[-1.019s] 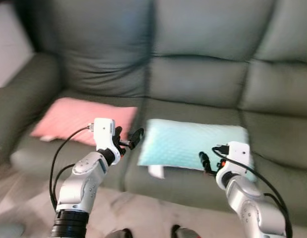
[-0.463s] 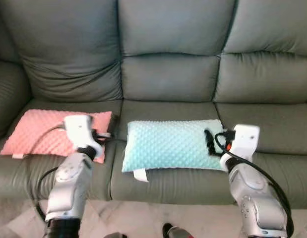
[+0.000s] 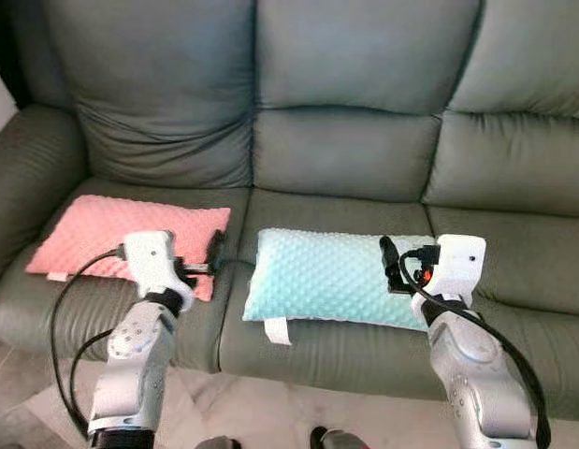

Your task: Move the pillow to the sofa

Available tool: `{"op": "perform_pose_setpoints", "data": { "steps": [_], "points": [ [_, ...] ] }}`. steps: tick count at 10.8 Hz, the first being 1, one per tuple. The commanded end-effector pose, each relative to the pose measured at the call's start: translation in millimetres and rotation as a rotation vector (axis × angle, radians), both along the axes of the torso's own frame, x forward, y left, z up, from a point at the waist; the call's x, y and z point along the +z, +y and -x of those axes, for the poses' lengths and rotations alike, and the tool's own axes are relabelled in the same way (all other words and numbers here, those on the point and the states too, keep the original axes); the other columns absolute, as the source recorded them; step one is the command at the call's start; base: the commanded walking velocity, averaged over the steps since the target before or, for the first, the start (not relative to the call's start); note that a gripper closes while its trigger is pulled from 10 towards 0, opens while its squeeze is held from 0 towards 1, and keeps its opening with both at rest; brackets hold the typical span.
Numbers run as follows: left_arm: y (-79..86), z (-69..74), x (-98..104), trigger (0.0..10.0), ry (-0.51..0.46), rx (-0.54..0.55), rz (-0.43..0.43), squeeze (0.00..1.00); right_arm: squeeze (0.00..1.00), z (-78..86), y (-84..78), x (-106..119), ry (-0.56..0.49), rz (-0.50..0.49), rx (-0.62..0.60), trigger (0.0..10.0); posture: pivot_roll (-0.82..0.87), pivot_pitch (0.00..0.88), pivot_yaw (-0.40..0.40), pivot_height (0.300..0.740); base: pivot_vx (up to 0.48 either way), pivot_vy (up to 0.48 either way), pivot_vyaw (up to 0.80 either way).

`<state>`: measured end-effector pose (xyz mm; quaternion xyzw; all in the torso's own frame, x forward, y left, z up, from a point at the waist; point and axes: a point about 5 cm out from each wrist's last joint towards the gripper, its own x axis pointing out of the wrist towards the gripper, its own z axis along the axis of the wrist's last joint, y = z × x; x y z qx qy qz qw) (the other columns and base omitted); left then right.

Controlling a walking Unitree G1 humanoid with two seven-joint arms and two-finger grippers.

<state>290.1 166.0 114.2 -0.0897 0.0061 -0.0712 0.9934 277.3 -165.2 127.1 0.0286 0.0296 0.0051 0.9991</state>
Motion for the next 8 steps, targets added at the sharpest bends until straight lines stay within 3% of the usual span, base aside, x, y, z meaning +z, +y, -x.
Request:
{"op": "perform_pose_setpoints", "data": {
  "steps": [1,4,8],
  "points": [
    [-1.0,-0.4,3.5,10.0,-0.010,-0.012,-0.012,0.00,0.00,2.3,-2.0,-4.5,0.015,0.001,-0.008,10.0,-0.11,0.171,0.015,0.740,0.000,0.000,0.00],
    [-7.9,-1.0,3.2,10.0,-0.006,-0.068,-0.010,0.00,0.00,2.4,-2.6,-5.9,0.016,0.004,-0.012,10.0,-0.11,0.167,0.017,0.740,0.000,0.000,0.00],
    [-12.9,-1.0,2.0,10.0,0.001,-0.105,0.019,0.00,0.00,1.8,-4.4,-5.0,0.013,0.011,-0.014,10.0,-0.12,0.163,0.015,0.740,0.000,-0.428,0.00]
  ]
}}
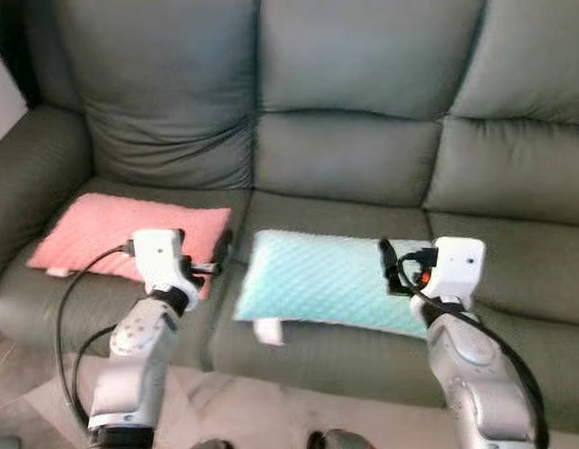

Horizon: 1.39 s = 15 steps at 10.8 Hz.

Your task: Move the pillow to the sofa

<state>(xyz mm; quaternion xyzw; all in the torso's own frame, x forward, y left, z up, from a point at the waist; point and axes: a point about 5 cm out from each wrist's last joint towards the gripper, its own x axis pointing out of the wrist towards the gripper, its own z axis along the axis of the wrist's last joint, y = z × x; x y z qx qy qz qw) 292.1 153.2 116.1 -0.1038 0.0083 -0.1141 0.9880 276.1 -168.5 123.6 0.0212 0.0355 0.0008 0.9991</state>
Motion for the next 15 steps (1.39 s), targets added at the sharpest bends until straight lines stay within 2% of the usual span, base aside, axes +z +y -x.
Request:
{"op": "perform_pose_setpoints", "data": {
  "steps": [1,3,4,6,8,13,15],
  "points": [
    [1.0,0.9,-0.1,10.0,0.005,-0.011,-0.009,0.00,0.00,0.9,-1.0,-1.5,0.002,-0.005,-0.005,10.0,-0.12,0.164,0.016,0.740,0.000,-0.480,0.00],
    [2.0,1.2,-0.5,10.0,0.010,-0.015,-0.005,0.00,0.00,1.8,0.0,-1.7,0.005,-0.009,-0.005,10.0,-0.12,0.166,0.017,0.740,0.000,-0.454,0.00],
    [2.7,1.1,-2.0,10.0,0.026,-0.011,0.026,0.00,0.00,2.0,0.7,-2.3,0.011,-0.012,-0.002,10.0,-0.12,0.168,0.017,0.740,0.000,0.000,0.00],
    [3.3,1.4,-7.0,10.0,0.064,-0.033,0.025,0.00,0.00,1.3,8.0,-5.3,0.067,-0.037,0.042,10.0,-0.11,0.172,0.017,0.740,0.000,0.000,0.00],
    [4.8,2.3,-12.3,10.0,0.092,-0.052,0.018,0.00,0.00,1.0,15.5,-3.9,0.080,-0.061,0.084,10.0,-0.11,0.173,0.018,0.740,0.000,0.000,0.00],
    [15.6,-8.1,-10.5,10.0,0.103,-0.018,0.013,0.00,0.00,0.8,15.9,-2.0,0.088,-0.090,0.089,10.0,-0.12,0.171,0.020,0.740,0.000,0.000,0.00],
    [15.1,-10.2,-12.6,10.0,0.124,-0.021,0.010,0.00,0.00,0.8,21.5,1.7,0.089,-0.128,0.125,10.0,-0.12,0.172,0.019,0.740,0.000,0.480,0.00]
  ]
}}
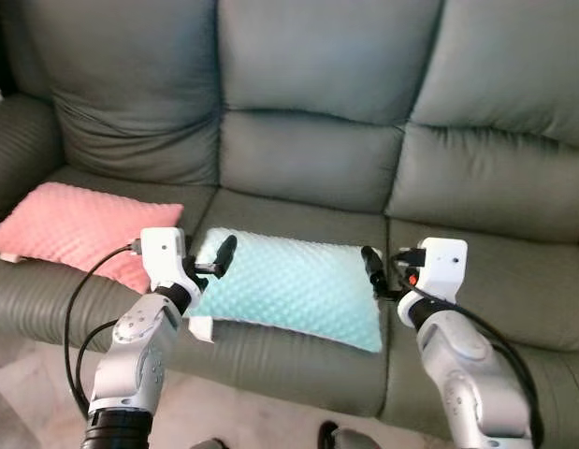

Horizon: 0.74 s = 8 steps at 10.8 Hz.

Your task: Move the pillow to the sofa

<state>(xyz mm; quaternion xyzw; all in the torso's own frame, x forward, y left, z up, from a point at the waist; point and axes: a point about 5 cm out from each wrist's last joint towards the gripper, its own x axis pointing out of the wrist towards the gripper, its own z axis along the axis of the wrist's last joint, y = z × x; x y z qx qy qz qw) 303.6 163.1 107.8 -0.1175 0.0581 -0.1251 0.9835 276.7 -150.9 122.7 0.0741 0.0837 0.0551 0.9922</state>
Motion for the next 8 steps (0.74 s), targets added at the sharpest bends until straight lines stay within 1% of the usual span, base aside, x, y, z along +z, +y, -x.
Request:
{"op": "perform_pose_setpoints", "data": {
  "steps": [1,2,3,4,5,6,8],
  "points": [
    [4.8,1.0,-4.5,10.0,0.025,0.008,-0.006,0.00,0.00,1.7,4.1,2.2,-0.004,-0.020,0.019,10.0,-0.12,0.173,0.019,0.740,0.000,0.480,0.00],
    [4.0,0.5,-5.7,10.0,0.041,0.005,-0.010,0.00,0.00,2.3,4.2,1.4,0.001,-0.021,0.020,10.0,-0.12,0.173,0.020,0.740,0.000,0.480,0.00],
    [3.5,0.4,-4.9,10.0,0.033,-0.003,-0.008,0.00,0.00,3.3,4.5,0.3,0.013,-0.025,0.023,10.0,-0.12,0.175,0.020,0.740,0.000,0.480,0.00],
    [1.7,1.0,-5.2,10.0,0.034,-0.019,-0.008,0.00,0.00,3.5,4.6,-0.5,0.020,-0.026,0.024,10.0,-0.12,0.175,0.019,0.740,0.000,0.000,0.00],
    [-4.5,2.8,-8.0,10.0,0.066,-0.068,0.000,0.00,0.00,3.4,4.2,-0.8,0.022,-0.024,0.020,10.0,-0.12,0.176,0.018,0.740,0.000,0.000,0.00],
    [-13.4,4.8,-7.6,10.0,0.072,-0.122,0.006,0.00,0.00,3.0,3.8,-0.9,0.024,-0.021,0.014,10.0,-0.12,0.176,0.018,0.740,0.000,0.000,0.00],
    [-17.2,6.2,-8.7,10.0,0.080,-0.154,0.002,0.00,0.00,2.2,3.6,-0.3,0.022,-0.020,0.010,10.0,-0.12,0.176,0.019,0.740,0.000,0.000,0.00]
  ]
}}
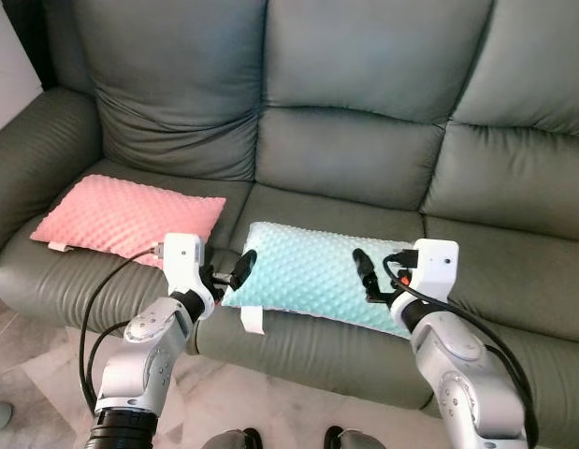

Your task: Move the pillow to the sofa

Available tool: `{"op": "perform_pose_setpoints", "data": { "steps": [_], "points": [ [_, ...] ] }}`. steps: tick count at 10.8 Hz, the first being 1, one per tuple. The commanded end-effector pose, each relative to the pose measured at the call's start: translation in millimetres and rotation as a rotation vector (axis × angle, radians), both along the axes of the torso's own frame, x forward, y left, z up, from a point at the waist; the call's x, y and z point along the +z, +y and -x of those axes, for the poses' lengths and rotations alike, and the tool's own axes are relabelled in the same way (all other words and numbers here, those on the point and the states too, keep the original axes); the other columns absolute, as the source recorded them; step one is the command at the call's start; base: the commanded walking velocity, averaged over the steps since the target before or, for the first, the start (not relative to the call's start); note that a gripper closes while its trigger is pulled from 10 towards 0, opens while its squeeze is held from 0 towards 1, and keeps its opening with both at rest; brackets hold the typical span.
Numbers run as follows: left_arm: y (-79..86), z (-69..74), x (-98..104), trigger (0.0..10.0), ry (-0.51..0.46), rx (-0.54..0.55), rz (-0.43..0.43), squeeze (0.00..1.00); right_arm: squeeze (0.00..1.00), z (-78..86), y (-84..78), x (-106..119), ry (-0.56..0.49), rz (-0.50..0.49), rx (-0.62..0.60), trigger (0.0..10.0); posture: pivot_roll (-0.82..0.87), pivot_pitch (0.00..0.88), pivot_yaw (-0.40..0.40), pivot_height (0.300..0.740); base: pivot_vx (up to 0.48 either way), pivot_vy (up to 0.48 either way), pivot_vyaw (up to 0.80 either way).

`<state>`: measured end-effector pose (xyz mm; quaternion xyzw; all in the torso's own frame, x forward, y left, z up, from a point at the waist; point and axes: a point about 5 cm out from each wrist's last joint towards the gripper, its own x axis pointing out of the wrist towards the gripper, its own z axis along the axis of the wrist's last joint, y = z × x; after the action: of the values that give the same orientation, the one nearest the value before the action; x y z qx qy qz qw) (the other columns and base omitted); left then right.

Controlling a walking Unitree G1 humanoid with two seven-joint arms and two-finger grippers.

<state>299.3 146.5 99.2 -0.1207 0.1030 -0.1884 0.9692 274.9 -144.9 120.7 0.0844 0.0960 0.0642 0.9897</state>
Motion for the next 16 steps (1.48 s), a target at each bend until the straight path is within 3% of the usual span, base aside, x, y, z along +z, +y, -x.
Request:
{"op": "perform_pose_setpoints", "data": {
  "steps": [1,7,16],
  "points": [
    [-0.8,1.5,0.4,10.0,0.005,-0.023,-0.008,0.00,0.00,0.8,-2.6,1.4,0.002,0.004,-0.011,10.0,-0.12,0.177,0.020,0.740,0.000,0.000,0.00],
    [-2.7,10.9,-17.9,10.0,0.073,-0.084,-0.051,0.00,0.00,3.4,-6.4,-8.9,0.061,-0.024,-0.040,10.0,-0.12,0.174,0.025,0.740,0.000,0.000,-0.55],
    [5.0,10.0,-13.6,10.0,0.043,-0.032,-0.047,0.00,0.00,1.8,-0.1,-10.7,0.056,-0.033,-0.032,10.0,-0.11,0.178,0.032,0.740,0.000,0.000,-0.09]
  ]
}}
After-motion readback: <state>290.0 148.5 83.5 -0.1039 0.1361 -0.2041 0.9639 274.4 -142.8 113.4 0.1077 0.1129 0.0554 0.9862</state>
